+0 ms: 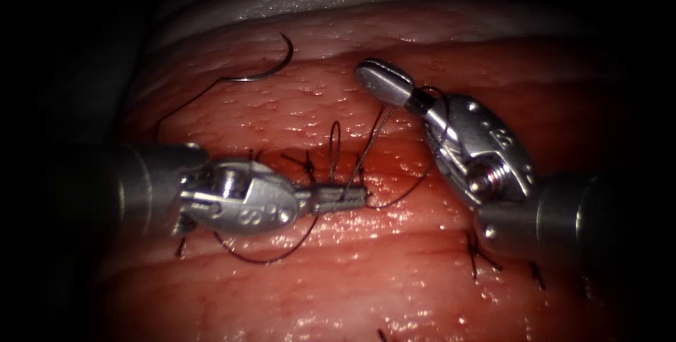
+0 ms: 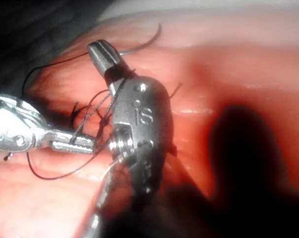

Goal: Wound Closure
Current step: Grasp the suture's tail end with the right jaws, then tension the knot by pulling up with the left and down with the right end-effector, then snip the long suture with the right cutter.

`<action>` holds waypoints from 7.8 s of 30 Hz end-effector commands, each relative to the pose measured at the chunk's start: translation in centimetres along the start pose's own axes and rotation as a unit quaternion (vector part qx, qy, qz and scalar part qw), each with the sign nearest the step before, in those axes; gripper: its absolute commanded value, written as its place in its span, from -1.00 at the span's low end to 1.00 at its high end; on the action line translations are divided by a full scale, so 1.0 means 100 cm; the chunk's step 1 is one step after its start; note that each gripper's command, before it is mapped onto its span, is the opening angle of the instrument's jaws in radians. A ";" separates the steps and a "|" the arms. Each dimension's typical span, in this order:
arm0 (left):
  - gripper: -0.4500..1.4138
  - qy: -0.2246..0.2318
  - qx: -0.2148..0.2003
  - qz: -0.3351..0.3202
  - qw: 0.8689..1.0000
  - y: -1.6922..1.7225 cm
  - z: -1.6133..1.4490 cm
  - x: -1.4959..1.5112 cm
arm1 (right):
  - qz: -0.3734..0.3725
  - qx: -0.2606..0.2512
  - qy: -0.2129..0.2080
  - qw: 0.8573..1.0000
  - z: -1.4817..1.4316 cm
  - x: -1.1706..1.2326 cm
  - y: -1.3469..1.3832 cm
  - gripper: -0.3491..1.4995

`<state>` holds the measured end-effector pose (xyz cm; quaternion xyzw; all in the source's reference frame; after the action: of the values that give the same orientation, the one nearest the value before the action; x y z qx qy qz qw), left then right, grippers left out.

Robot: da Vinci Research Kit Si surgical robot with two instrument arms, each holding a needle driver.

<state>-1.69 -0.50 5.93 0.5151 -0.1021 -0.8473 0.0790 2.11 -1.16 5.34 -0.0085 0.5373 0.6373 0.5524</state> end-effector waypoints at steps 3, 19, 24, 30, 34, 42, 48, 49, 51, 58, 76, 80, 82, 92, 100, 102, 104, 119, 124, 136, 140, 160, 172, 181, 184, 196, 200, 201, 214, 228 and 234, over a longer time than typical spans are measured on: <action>-1.00 -0.012 0.001 0.001 1.000 0.0005 0.0007 0.0002 | 0.002 -0.020 -0.018 1.000 0.0011 -0.0023 0.0019 -0.02; -1.00 -0.021 -0.001 -0.002 1.000 0.0000 0.0018 0.0002 | 0.025 -0.083 -0.060 0.994 0.0027 -0.0078 0.0075 0.67; -1.00 -0.022 0.000 -0.001 1.000 0.0002 0.0019 -0.0001 | 0.039 -0.067 -0.075 0.994 0.0031 -0.0087 0.0076 0.47; -1.00 -0.024 -0.004 0.000 1.000 0.0004 0.0018 -0.0002 | 0.056 -0.061 -0.094 0.992 0.0038 -0.0093 0.0077 0.47; -1.00 -0.024 -0.006 0.001 1.000 0.0005 0.0016 -0.0002 | 0.057 -0.060 -0.104 0.991 0.0040 -0.0098 0.0076 0.49; -1.00 -0.025 -0.010 0.002 1.000 0.0008 0.0015 -0.0003 | 0.055 -0.070 -0.107 0.990 0.0043 -0.0097 0.0080 0.58; -1.00 -0.026 -0.012 0.003 1.000 0.0009 0.0015 -0.0003 | 0.051 -0.079 -0.112 0.989 0.0045 -0.0099 0.0083 0.69; -1.00 -0.026 -0.013 0.003 1.000 0.0009 0.0015 -0.0003 | 0.054 -0.074 -0.116 0.989 0.0045 -0.0101 0.0082 0.67; -1.00 -0.026 -0.013 0.003 1.000 0.0009 0.0014 -0.0003 | 0.063 -0.074 -0.118 0.988 0.0045 -0.0103 0.0081 0.60; -1.00 -0.026 -0.014 0.003 1.000 0.0009 0.0013 -0.0003 | 0.073 -0.062 -0.146 0.985 0.0047 -0.0111 0.0071 0.35; -1.00 -0.025 -0.015 0.003 1.000 0.0008 0.0008 -0.0006 | 0.082 -0.061 -0.105 0.989 0.0044 -0.0099 0.0064 -1.00; -1.00 -0.029 -0.015 0.002 0.999 0.0005 0.0007 -0.0010 | 0.078 -0.068 -0.077 0.992 0.0042 -0.0093 0.0060 -1.00; -1.00 -0.033 -0.014 -0.006 0.999 0.0000 0.0005 -0.0014 | 0.066 -0.068 -0.077 0.993 0.0040 -0.0091 0.0056 -1.00; -1.00 -0.062 -0.016 -0.042 0.997 -0.0044 -0.0012 -0.0051 | 0.014 -0.050 -0.047 0.998 0.0021 -0.0074 0.0042 -1.00; -1.00 -0.071 -0.017 -0.089 0.993 -0.0089 -0.0012 -0.0102 | -0.002 -0.035 -0.027 0.999 0.0004 -0.0074 0.0031 -1.00; -1.00 -0.079 -0.016 -0.098 0.992 -0.0105 -0.0007 -0.0119 | -0.006 -0.030 -0.026 0.999 -0.0001 -0.0077 0.0028 -1.00; -1.00 -0.084 -0.014 -0.116 0.990 -0.0122 -0.0001 -0.0137 | -0.007 -0.027 -0.025 0.999 -0.0006 -0.0080 0.0025 -1.00; -1.00 -0.104 0.012 -0.187 0.977 -0.0216 0.0068 -0.0250 | -0.021 -0.007 -0.039 0.999 -0.0031 -0.0106 0.0011 -1.00; -1.00 -0.101 0.033 -0.196 0.975 -0.0240 0.0091 -0.0281 | -0.025 -0.002 -0.043 0.999 -0.0039 -0.0113 0.0008 -1.00; -1.00 -0.089 0.115 -0.208 0.967 -0.0284 0.0113 -0.0340 | -0.031 0.013 -0.052 0.998 -0.0058 -0.0129 -0.0004 -1.00; -1.00 -0.087 0.139 -0.200 0.966 -0.0296 0.0115 -0.0356 | -0.033 0.017 -0.056 0.998 -0.0061 -0.0133 -0.0007 -1.00; -1.00 -0.090 0.188 -0.187 0.960 -0.0311 0.0119 -0.0403 | -0.043 0.016 -0.072 0.996 -0.0087 -0.0145 -0.0013 -1.00; -1.00 -0.088 0.128 -0.219 0.963 -0.0249 0.0057 -0.0336 | -0.069 0.032 -0.034 0.997 -0.0096 -0.0095 -0.0015 0.23; -1.00 -0.093 0.117 -0.237 0.960 -0.0215 -0.0034 -0.0241 | -0.077 0.032 -0.038 0.996 -0.0105 -0.0055 -0.0021 -0.02; -1.00 -0.092 0.125 -0.227 0.961 -0.0209 -0.0060 -0.0206 | -0.075 0.019 -0.045 0.996 -0.0094 -0.0047 -0.0018 -0.09; -1.00 -0.066 0.126 -0.194 0.971 -0.0186 -0.0115 -0.0080 | -0.076 -0.027 -0.098 0.992 -0.0034 -0.0060 0.0008 0.25; -1.00 -0.047 0.125 -0.192 0.972 -0.0187 -0.0127 -0.0043 | -0.077 -0.038 -0.101 0.991 -0.0017 -0.0066 0.0009 0.22; -1.00 -0.044 0.126 -0.192 0.972 -0.0188 -0.0129 -0.0034 | -0.077 -0.041 -0.103 0.991 -0.0013 -0.0068 0.0009 0.22; -1.00 -0.026 0.130 -0.174 0.976 -0.0197 -0.0155 0.0035 | -0.083 -0.068 -0.124 0.987 0.0025 -0.0097 0.0008 0.13; -1.00 -0.013 0.127 -0.164 0.978 -0.0196 -0.0165 0.0056 | -0.114 -0.083 -0.121 0.983 0.0050 -0.0102 0.0015 0.03; -1.00 -0.014 0.125 -0.155 0.980 -0.0198 -0.0171 0.0062 | -0.127 -0.077 -0.127 0.981 0.0038 -0.0096 0.0023 0.00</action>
<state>-0.45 1.07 4.09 0.5177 -0.1265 -0.8377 -0.1197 2.49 -1.51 6.19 -0.0391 0.4062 0.5969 0.6907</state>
